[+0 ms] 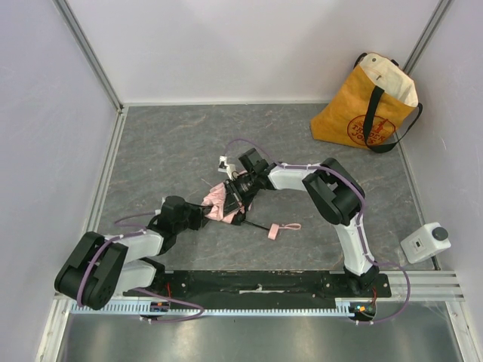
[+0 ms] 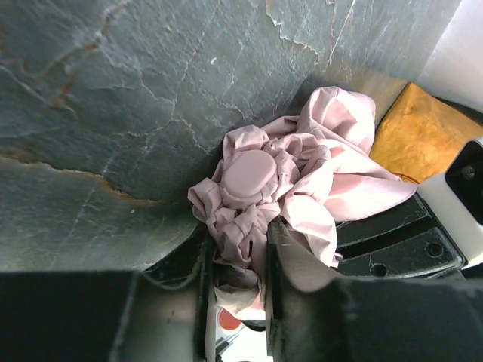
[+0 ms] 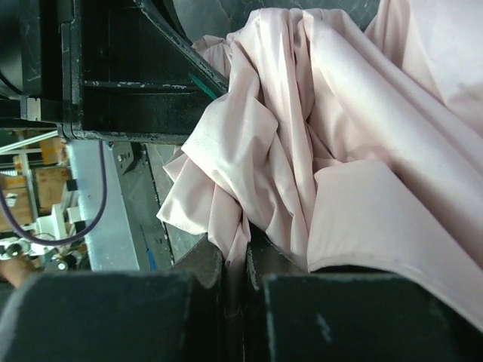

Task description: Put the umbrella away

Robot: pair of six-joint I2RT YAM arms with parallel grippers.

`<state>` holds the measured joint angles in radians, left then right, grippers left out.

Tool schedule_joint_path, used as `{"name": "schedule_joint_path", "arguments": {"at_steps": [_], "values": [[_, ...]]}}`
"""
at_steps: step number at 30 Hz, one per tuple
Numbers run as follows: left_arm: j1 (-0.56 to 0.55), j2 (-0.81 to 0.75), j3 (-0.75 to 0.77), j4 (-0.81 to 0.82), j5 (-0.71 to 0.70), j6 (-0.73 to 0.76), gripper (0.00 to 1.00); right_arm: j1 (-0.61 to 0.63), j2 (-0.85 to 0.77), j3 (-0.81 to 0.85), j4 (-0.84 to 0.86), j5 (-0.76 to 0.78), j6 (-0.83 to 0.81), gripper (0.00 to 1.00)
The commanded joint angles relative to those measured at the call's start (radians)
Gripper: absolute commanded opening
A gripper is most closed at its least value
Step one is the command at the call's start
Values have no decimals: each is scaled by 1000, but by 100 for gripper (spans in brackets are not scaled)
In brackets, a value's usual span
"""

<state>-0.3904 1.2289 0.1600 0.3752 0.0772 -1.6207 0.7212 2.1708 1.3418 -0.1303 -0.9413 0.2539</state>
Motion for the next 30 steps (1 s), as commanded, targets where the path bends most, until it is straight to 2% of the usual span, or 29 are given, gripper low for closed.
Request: {"name": "schedule_joint_path", "arguments": {"at_steps": [1, 3, 4, 6, 10, 12, 14, 18, 23, 27, 30], "values": [[-13, 37, -50, -55, -60, 84, 15, 72, 61, -56, -209, 340, -82, 0], [-13, 31, -43, -68, -48, 99, 5, 90, 38, -47, -229, 384, -85, 2], [-11, 24, -39, -84, -47, 102, 2, 98, 23, -44, -232, 410, -81, 10], [-13, 8, -24, -145, -50, 105, 2, 118, -34, -44, -245, 465, -71, 26], [-11, -25, -22, -226, -67, 98, 2, 181, -175, -36, -290, 588, -42, 67], [-13, -28, -19, -240, -57, 96, 1, 208, -244, -35, -301, 631, -25, 81], [-13, -25, -17, -245, -51, 93, 1, 225, -307, -44, -302, 644, -7, 89], [-11, -22, -20, -243, -48, 88, 2, 230, -442, -122, -215, 679, -5, 98], [-11, -26, -11, -260, -21, 74, 2, 244, -520, -164, -146, 801, -117, 98], [-13, -39, 48, -418, -8, 55, 2, 306, -493, -173, -82, 972, -244, 98], [-13, -26, 76, -459, 4, 45, 2, 352, -442, -188, 0, 1065, -320, 96]]}}
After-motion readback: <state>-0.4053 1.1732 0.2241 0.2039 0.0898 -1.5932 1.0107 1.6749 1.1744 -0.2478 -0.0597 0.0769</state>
